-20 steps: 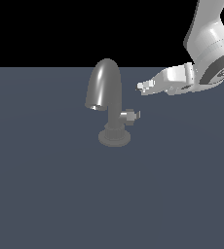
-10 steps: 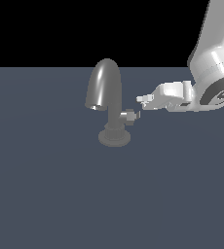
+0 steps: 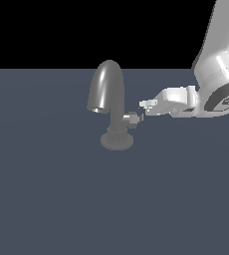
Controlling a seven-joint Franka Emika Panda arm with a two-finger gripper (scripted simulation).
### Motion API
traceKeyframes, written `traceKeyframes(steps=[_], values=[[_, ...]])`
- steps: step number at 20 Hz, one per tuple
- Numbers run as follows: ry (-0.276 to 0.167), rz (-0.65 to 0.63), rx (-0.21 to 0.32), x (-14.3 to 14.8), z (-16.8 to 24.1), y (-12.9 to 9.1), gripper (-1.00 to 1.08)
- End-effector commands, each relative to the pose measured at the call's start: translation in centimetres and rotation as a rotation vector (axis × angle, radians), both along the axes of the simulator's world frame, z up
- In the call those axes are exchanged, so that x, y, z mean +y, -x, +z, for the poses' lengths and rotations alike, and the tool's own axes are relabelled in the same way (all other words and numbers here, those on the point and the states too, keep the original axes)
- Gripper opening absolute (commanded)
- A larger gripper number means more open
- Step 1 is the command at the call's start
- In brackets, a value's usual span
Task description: Turn on the faucet by rotating a designated handle.
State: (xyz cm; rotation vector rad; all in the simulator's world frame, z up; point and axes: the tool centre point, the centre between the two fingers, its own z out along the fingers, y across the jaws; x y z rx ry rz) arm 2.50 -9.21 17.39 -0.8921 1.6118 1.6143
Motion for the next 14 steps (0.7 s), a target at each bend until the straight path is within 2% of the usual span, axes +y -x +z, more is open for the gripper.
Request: traceKeyframes(steps=[1, 10, 11, 12, 14], values=[[0.000, 0.000, 0.001, 0.0, -0.6, 0.7, -1.00], [-0.001, -0.001, 0.001, 0.0, -3.4, 3.8, -1.00], [-0.001, -0.001, 0.001, 0.0, -3.4, 3.8, -1.00], [0.004, 0.000, -0.031, 0.0, -1.7, 2.6, -1.00], [0.003, 0.000, -0.025, 0.0, -3.1, 2.9, -1.00]])
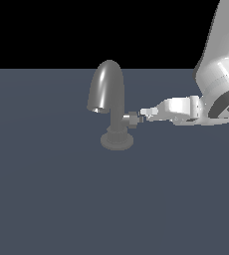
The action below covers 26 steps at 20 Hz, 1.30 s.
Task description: Turn on the faucet by rotating a designated handle.
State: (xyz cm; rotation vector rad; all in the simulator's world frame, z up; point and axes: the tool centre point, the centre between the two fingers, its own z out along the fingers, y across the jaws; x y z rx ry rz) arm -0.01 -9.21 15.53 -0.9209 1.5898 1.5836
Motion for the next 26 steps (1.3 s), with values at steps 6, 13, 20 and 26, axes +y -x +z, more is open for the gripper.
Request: traceKeyframes(steps=[6, 13, 20, 26], values=[[-0.005, -0.001, 0.030, 0.0, -5.2, 1.3, -1.00], [-0.006, 0.011, -0.036, 0.0, -3.5, -0.2, -1.00], [-0.006, 0.007, -0.012, 0.0, -6.2, -0.9, -1.00], [-0.006, 0.004, 0.008, 0.0, -8.4, -1.4, -1.00]])
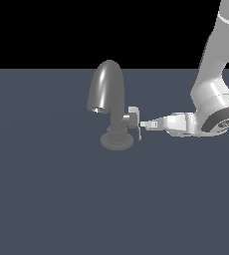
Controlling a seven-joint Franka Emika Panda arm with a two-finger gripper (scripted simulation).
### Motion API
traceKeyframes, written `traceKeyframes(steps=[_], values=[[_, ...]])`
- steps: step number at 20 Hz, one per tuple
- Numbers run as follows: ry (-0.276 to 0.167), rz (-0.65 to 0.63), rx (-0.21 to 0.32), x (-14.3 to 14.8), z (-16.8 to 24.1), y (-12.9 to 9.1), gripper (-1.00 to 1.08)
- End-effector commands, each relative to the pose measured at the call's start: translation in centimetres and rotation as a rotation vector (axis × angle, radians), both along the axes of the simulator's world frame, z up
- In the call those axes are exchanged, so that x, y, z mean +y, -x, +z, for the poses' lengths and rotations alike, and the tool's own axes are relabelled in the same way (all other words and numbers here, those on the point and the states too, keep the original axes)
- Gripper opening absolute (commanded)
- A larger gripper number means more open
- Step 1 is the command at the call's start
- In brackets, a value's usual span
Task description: Turn on the faucet by rotating a designated handle.
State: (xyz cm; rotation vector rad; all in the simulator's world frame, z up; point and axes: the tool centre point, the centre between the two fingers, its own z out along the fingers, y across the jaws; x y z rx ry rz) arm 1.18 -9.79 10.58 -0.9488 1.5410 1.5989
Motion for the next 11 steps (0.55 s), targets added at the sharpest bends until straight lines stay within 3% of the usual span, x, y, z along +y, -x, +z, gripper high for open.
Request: traceKeyframes(steps=[1, 11], values=[[0.020, -0.022, 0.038, 0.6, -3.8, -0.3, -1.00], [0.020, -0.026, 0.065, 0.6, -7.0, -0.9, -1.00]])
